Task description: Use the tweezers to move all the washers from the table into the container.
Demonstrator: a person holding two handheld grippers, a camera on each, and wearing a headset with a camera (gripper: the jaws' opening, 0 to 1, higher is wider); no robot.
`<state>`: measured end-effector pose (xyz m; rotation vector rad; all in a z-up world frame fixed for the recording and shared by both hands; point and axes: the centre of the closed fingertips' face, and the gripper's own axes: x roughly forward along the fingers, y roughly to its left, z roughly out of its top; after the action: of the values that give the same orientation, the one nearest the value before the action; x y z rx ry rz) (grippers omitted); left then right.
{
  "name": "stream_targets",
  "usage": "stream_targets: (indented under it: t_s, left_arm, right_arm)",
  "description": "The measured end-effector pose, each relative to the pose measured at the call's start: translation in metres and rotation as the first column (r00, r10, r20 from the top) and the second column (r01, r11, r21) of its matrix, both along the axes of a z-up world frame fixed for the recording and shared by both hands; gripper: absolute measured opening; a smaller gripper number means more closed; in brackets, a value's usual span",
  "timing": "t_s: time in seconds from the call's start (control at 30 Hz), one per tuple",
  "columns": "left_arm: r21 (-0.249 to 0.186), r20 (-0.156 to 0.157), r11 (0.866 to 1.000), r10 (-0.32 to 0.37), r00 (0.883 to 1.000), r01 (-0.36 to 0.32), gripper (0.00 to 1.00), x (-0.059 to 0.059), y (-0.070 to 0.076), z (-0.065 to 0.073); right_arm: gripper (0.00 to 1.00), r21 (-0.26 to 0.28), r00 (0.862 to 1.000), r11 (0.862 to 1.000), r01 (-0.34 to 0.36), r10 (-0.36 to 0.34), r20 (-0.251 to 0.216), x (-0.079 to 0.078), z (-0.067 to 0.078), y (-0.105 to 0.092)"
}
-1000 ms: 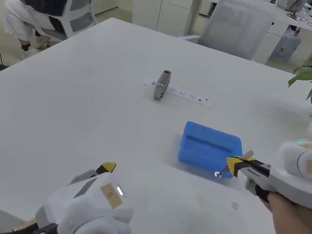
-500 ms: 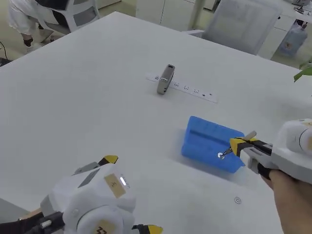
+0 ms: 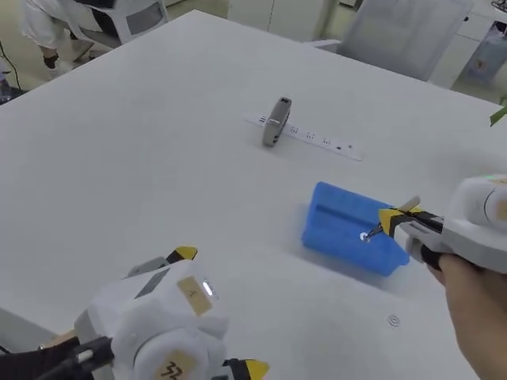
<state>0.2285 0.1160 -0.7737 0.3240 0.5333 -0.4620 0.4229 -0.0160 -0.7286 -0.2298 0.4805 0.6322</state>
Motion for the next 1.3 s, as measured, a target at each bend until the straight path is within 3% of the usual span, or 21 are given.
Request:
stream_targets:
  t_s: [0.2,0.57,1.03,1.3]
  left_arm:
    - [0.004,-0.015,1.0,-0.003,1.0,0.003,0.94,-0.001,-0.001,-0.003]
    - [0.003,-0.027,1.0,0.0,1.0,0.0,0.94,-0.001,0.0,-0.005]
    - [0.005,-0.032,1.0,0.01,0.999,-0.01,0.94,-0.001,0.002,-0.006]
    - [0.018,-0.035,1.0,0.022,0.999,-0.021,0.94,0.0,0.004,-0.008]
  right_arm:
    - [0.01,-0.018,1.0,1.0,0.003,-0.003,0.007,0.012,-0.009,0.002]
    - [0.01,-0.056,0.999,0.998,0.001,-0.003,-0.034,0.024,-0.038,0.006]
    - [0.02,-0.03,0.995,0.999,0.027,-0.03,-0.096,0.034,-0.06,0.008]
    - [0.02,-0.045,0.993,0.999,0.025,-0.03,-0.113,0.036,-0.074,0.011]
